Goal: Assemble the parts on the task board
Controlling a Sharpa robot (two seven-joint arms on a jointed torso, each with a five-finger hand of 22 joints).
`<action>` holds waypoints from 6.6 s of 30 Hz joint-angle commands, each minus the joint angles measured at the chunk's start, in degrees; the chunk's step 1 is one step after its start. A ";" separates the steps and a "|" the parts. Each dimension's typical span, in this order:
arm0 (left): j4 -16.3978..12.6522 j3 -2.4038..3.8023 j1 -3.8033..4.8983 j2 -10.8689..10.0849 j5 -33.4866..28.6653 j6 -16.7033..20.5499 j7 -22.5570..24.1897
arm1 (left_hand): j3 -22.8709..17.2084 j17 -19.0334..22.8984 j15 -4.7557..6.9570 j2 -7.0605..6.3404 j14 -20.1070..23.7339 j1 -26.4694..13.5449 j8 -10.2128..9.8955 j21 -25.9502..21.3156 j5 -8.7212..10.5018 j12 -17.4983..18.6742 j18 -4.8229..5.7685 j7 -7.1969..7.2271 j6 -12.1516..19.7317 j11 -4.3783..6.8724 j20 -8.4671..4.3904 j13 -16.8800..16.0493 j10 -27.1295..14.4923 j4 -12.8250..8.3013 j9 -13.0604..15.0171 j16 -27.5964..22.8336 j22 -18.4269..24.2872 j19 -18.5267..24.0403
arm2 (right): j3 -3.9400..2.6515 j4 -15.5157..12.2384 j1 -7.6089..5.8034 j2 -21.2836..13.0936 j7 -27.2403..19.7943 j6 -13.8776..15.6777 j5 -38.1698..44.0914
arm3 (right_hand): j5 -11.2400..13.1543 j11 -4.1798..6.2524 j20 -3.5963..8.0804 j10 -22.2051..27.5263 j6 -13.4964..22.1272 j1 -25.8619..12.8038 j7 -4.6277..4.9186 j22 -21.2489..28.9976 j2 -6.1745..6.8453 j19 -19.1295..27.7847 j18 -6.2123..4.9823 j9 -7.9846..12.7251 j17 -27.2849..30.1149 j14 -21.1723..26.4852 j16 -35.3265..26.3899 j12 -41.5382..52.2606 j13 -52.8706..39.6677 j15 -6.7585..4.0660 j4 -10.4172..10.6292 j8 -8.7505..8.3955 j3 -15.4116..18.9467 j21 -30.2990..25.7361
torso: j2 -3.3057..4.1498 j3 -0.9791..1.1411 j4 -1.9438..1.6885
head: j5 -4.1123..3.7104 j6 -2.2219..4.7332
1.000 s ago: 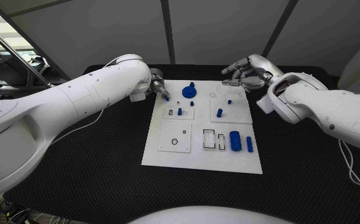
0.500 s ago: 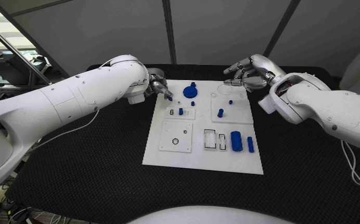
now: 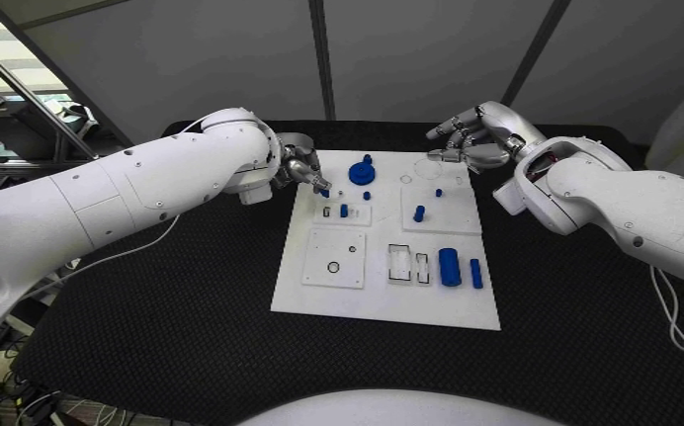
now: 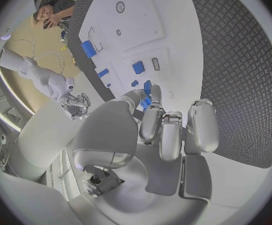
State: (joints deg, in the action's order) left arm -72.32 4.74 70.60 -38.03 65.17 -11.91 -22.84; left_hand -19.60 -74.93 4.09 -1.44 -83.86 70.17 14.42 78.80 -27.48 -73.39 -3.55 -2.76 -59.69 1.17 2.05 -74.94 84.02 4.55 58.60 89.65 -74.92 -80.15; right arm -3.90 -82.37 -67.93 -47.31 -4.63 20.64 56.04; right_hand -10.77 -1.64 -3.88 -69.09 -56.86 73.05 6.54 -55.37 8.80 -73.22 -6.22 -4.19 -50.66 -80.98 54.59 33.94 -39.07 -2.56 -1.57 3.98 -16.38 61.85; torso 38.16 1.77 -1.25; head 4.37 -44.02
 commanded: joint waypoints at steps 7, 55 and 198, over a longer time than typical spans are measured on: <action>-1.41 -1.15 -0.22 -0.13 3.60 -1.83 0.78 | -9.89 -15.07 0.37 -0.35 -6.14 -0.55 0.45 0.30 -0.52 0.26 -0.08 0.02 -0.55 0.20 -0.01 -8.05 0.31 -9.72 0.12 0.35 -2.87 -0.38 | -0.05 -0.02 -0.11 0.01 -0.62 0.10 -0.16 | -0.14 0.10 0.13 -0.07 -0.27 -0.66 -0.08 0.00 0.12 -0.37 -1.07 0.07 -0.09 -0.38 -0.33 0.29 0.08 -0.02 0.43 -0.27 -0.05 -0.33 | 0.04 0.00 0.10 | 0.15 0.01; -2.01 -2.11 -1.45 0.54 9.81 -4.31 0.28 | -10.31 -15.07 0.38 -0.79 -6.14 -0.80 0.55 0.27 -1.38 0.55 -0.08 0.07 -0.88 0.22 -0.04 -7.87 0.33 -10.28 0.18 0.35 -2.90 -0.35 | -0.04 0.15 -0.10 0.16 -0.67 -0.14 -0.16 | -0.14 0.10 0.13 -0.05 -0.27 -0.89 -0.08 0.04 0.07 -0.44 -1.07 0.07 -0.07 -0.42 -0.51 0.39 0.12 -0.02 0.49 -0.27 -0.05 -0.42 | 0.07 0.02 0.09 | 0.27 -0.56; -9.94 -2.22 -5.75 -10.51 -55.68 26.08 38.36 | 1.75 26.18 -3.48 -3.88 11.61 5.68 -9.01 -45.42 22.19 51.02 -6.84 -4.07 2.69 -4.11 3.63 33.08 -21.32 2.06 -18.73 -54.09 33.15 17.52 | 0.61 -1.70 1.38 1.64 18.27 -7.18 41.99 | 0.53 -2.95 -1.45 3.86 -7.00 -0.18 1.19 -13.65 1.42 -6.89 1.37 0.03 -4.52 -3.03 2.16 -30.41 28.93 1.92 -5.54 -0.34 -9.20 10.60 | 0.10 0.02 0.05 | -3.91 2.08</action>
State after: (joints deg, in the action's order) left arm -82.13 2.47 64.80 -48.56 12.65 15.08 12.84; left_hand -17.82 -48.79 0.52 -5.20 -72.69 75.34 5.63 33.65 -5.08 -22.66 -10.24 -6.85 -56.62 -2.83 5.75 -41.92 62.95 6.89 39.92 35.73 -41.80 -62.35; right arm -3.29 -83.97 -66.47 -45.79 12.87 11.85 95.56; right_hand -10.14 -4.60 -4.84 -65.70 -63.92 72.67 7.27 -68.98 9.95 -80.09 -5.31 -4.21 -55.24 -84.04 57.07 3.69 -10.27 -1.11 -6.84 3.98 -25.59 72.76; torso 38.29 1.76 -1.24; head 0.24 -41.93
